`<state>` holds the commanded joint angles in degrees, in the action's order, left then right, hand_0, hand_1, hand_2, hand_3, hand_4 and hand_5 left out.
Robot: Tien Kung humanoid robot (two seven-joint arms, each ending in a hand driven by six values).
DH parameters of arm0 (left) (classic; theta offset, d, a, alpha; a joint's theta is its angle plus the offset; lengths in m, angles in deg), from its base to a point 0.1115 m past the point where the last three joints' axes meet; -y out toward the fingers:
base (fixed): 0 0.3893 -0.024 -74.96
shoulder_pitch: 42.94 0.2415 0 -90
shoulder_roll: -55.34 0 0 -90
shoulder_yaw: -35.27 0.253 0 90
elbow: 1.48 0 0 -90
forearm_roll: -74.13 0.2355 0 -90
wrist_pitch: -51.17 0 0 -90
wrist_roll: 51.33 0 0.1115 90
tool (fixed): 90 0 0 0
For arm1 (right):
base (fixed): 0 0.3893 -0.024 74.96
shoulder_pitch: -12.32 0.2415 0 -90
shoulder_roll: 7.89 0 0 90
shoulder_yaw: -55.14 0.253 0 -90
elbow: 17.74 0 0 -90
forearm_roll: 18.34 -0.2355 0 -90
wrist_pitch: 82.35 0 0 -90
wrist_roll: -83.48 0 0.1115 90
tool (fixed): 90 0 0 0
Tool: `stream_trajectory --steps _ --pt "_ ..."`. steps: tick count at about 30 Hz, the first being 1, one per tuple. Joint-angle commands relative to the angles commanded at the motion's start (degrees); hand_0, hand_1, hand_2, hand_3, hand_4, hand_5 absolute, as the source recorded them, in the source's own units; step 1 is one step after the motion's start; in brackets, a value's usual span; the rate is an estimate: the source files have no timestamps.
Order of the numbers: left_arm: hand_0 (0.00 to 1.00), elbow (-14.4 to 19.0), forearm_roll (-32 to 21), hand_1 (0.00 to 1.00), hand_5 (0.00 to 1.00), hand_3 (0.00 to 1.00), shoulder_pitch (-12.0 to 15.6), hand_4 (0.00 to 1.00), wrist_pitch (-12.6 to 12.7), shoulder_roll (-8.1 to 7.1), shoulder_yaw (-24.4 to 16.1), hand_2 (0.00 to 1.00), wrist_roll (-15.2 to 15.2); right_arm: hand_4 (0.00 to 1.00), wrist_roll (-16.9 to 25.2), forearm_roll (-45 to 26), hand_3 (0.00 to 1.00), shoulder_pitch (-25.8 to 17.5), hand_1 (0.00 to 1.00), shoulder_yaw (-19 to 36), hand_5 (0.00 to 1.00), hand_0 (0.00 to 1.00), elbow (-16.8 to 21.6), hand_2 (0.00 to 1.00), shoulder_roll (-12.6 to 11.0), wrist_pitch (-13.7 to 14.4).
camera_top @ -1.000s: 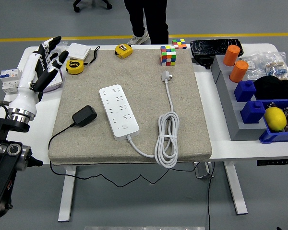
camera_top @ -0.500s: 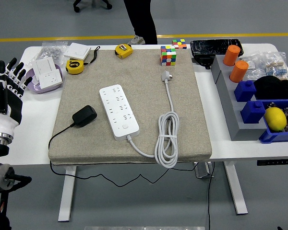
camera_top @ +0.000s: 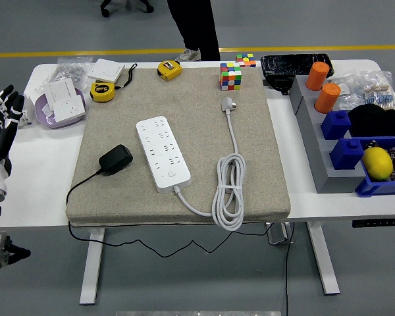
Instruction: Pick up the plug,place it near the board,insert it into the board,press the button
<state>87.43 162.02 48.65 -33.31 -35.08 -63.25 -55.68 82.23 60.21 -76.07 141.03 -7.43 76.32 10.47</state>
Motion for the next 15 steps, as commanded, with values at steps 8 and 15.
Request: stream_trajectory --steps 8,15 --pt "0.998 -0.6 -1.0 0.998 0.998 0.926 0.1 0.998 -1.1 -0.18 0.9 0.976 1.0 0.998 0.6 -1.9 0.779 -0.1 0.775 -1.4 0.807 0.841 0.0 0.768 0.2 -0.5" --pt "0.977 -1.5 -6.5 0.998 0.998 0.93 0.1 0.998 -2.2 -0.01 1.4 0.958 1.1 0.998 0.5 -3.2 0.782 0.1 0.775 -2.2 0.836 0.84 0.0 0.766 0.2 -0.6"
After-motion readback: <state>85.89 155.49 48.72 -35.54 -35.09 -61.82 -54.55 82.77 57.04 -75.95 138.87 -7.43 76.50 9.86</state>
